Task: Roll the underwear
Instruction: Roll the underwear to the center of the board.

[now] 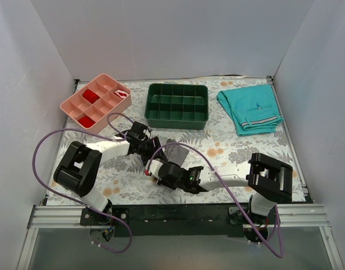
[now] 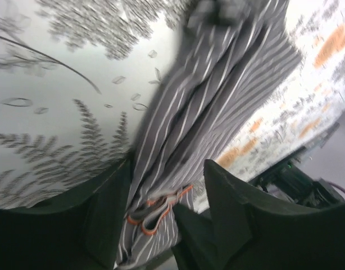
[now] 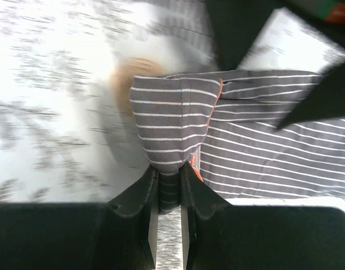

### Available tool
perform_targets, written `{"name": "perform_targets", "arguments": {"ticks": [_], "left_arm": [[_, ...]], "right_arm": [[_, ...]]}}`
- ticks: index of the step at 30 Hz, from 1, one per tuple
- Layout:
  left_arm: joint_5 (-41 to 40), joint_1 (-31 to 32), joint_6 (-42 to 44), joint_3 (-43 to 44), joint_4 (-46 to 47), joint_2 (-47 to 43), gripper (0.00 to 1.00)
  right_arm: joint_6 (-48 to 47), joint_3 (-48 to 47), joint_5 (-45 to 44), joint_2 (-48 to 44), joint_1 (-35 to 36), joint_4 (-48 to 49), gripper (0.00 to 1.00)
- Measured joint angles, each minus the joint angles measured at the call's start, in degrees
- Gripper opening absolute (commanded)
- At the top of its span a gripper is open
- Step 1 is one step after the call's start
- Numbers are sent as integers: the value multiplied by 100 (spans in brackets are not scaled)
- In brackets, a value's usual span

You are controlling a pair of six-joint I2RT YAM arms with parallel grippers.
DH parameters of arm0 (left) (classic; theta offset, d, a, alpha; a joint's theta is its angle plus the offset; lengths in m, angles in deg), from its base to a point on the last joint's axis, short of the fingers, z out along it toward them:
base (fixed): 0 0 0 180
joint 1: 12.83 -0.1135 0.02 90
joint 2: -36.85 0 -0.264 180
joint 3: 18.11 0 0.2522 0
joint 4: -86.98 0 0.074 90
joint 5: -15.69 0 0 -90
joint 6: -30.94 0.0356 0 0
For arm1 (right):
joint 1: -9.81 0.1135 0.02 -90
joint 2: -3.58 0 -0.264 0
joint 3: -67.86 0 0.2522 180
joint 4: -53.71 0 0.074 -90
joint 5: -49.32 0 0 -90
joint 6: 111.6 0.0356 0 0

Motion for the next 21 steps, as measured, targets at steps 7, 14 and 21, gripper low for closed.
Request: {"name": "perform_targets", "arguments": {"ticks": [7,14,21], "left_arm": [[-802,-212,-7,170,-435,-243,71],[-1731,-424,7,94,-887,-621,74],[-2291,-538,-26,-409,-1174,-1320,75]], "right_arm": [[354,-302,1384,17,-219,-343,1],[682,-555,2903,201,-925,-535,1],[953,-614,4715,503,-1805,-492,3]]}}
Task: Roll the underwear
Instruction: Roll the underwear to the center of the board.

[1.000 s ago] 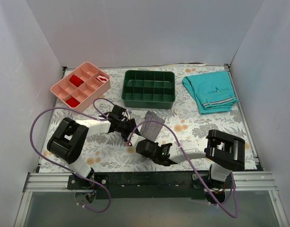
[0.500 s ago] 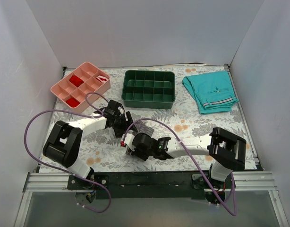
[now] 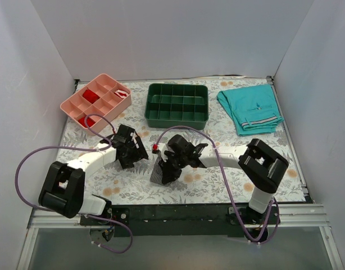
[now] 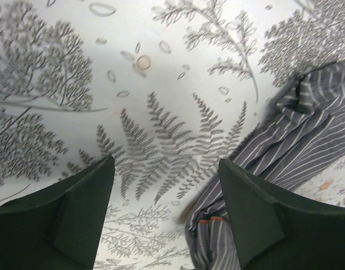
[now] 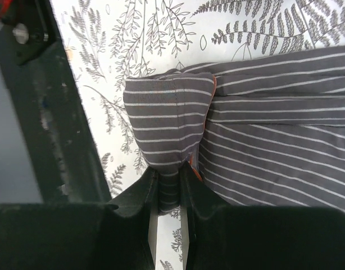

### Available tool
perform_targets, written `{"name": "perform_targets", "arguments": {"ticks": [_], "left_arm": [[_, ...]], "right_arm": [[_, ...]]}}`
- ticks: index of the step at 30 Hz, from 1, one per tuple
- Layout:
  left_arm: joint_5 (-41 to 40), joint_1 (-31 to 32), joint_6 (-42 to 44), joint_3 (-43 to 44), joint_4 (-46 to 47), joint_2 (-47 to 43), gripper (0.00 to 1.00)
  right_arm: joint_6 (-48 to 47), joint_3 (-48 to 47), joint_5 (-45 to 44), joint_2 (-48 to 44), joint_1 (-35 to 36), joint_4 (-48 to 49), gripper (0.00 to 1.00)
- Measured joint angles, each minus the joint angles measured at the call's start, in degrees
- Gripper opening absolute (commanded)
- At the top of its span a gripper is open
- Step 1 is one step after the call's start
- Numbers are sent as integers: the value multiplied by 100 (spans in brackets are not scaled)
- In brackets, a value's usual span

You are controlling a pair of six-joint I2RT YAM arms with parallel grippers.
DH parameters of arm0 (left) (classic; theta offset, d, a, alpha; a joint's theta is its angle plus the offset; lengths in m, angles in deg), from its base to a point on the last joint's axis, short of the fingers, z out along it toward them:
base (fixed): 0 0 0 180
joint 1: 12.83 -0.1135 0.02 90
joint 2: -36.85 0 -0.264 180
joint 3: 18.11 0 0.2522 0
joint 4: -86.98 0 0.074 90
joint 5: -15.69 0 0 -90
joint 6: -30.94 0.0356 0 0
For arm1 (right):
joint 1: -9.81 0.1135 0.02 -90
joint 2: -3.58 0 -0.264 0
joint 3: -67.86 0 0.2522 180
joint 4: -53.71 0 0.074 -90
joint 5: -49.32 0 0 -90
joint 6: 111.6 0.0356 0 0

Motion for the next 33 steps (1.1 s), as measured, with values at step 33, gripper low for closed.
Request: {"name": "perform_targets", "arguments": {"ticks": [33], "left_arm": [[1543,1217,90,-1587,1550,-1823,55]], "right_arm": [[1419,-483,3169,1561,-1425,68,7]]}}
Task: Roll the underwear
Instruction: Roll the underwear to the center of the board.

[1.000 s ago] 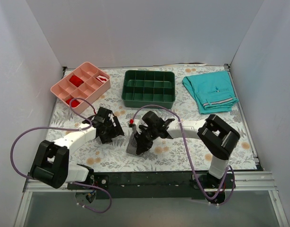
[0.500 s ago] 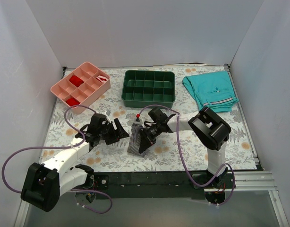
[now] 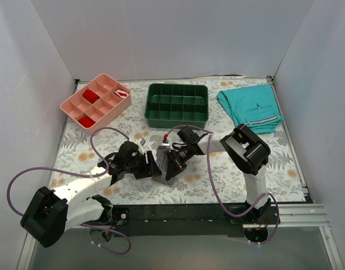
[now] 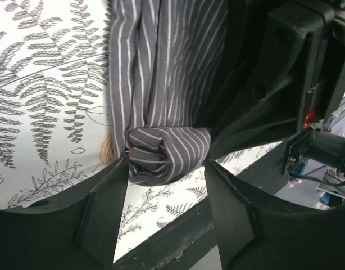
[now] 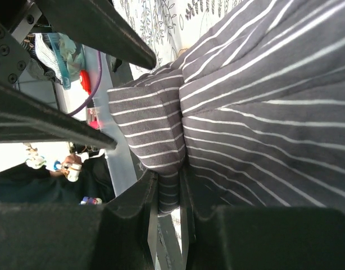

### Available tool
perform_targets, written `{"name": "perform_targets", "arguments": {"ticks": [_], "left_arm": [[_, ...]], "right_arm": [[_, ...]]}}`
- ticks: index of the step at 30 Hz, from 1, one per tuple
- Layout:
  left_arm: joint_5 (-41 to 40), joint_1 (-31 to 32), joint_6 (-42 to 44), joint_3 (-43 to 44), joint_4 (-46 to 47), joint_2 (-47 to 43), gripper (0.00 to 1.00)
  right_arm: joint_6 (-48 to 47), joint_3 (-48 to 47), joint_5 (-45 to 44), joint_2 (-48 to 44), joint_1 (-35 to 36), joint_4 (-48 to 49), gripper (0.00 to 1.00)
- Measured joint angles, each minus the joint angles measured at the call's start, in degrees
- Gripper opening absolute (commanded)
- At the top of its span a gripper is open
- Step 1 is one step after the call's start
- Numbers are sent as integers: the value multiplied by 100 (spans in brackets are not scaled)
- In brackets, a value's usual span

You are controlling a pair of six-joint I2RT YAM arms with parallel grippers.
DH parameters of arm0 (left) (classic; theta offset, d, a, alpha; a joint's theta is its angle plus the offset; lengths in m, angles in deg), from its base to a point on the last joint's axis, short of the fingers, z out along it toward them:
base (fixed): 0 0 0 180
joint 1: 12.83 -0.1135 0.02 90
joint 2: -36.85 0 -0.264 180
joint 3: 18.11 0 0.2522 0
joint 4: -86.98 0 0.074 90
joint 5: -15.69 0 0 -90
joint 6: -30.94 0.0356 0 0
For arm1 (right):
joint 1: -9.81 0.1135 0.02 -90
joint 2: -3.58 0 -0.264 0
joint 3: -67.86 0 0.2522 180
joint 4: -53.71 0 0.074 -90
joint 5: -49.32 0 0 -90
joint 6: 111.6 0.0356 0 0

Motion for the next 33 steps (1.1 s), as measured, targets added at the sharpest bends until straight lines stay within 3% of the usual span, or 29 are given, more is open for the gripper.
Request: {"name": "perform_targets", "arguments": {"ticks": [12,21,33], "left_arm": [[-345,7,-173,-173,11,63,49],[-485,13,-328,-105,282,577,48],[-490,13,-531,28,616,1005,44]], "right_arm": [[-2,-33,11,37,-55,-87,11],[-35,-37,-79,-24,-57,-118,41],[-450,409,-1681,-1482,-68,-275,49]]}}
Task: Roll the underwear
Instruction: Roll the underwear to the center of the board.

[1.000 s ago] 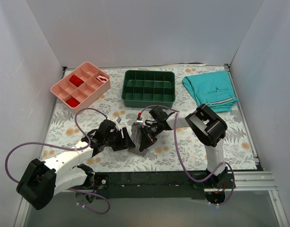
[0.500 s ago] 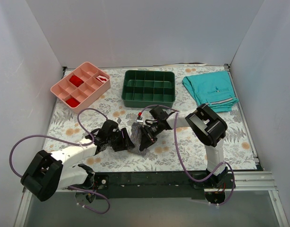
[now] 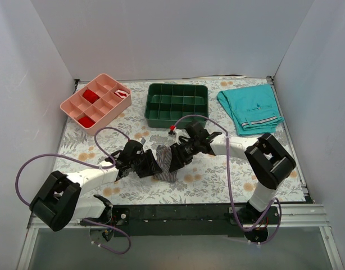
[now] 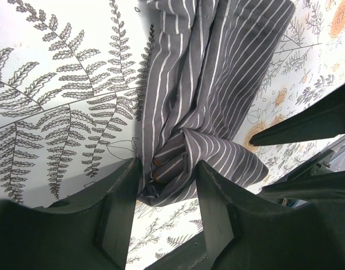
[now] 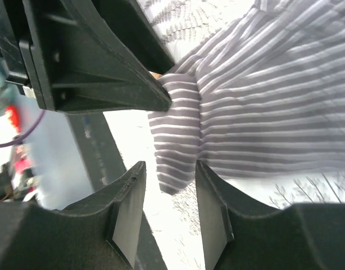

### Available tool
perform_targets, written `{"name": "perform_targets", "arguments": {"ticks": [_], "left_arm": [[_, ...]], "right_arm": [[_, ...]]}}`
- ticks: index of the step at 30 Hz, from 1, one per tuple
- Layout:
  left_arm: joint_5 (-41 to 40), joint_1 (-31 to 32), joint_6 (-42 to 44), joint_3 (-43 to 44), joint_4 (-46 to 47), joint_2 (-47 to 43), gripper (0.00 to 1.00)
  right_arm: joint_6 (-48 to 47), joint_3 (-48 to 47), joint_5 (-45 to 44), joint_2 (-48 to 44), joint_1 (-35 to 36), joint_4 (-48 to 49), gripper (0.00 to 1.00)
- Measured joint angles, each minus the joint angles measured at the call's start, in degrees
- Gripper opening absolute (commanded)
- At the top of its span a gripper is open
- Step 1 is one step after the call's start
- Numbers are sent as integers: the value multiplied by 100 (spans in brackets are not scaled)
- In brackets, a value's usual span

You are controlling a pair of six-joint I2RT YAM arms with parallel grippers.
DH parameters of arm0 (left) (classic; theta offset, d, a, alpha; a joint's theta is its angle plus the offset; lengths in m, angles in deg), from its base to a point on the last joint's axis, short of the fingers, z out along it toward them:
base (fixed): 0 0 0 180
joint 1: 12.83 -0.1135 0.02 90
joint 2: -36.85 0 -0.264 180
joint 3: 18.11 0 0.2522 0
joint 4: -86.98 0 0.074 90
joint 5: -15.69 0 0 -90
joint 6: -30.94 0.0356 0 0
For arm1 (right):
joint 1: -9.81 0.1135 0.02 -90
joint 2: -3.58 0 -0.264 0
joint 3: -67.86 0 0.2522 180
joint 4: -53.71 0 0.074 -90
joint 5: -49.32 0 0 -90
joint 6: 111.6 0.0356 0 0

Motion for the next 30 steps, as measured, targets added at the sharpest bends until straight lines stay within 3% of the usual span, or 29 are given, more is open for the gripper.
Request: {"name": "perform_targets", "arguments": {"ticks": [8,20,23,27,30], "left_arm": [[2,0,-20,105,7,144,43],[-33,0,-90,140,-52,168,42],[-48,4,-103,149,-72,173,40],[-52,7,-105,175,-92,210,38],[-50,7,-87,216,-96,271,37]], "right_arm": [[-181,212,-575,-308,17,-24,49],[-199,212,-553,-179,162,-17,49],[-212,212,-483,-114,201,-20,41],[-260,210,-398,-52,256,-13,17],[-284,195,-328,-9,280,-2,11]]}}
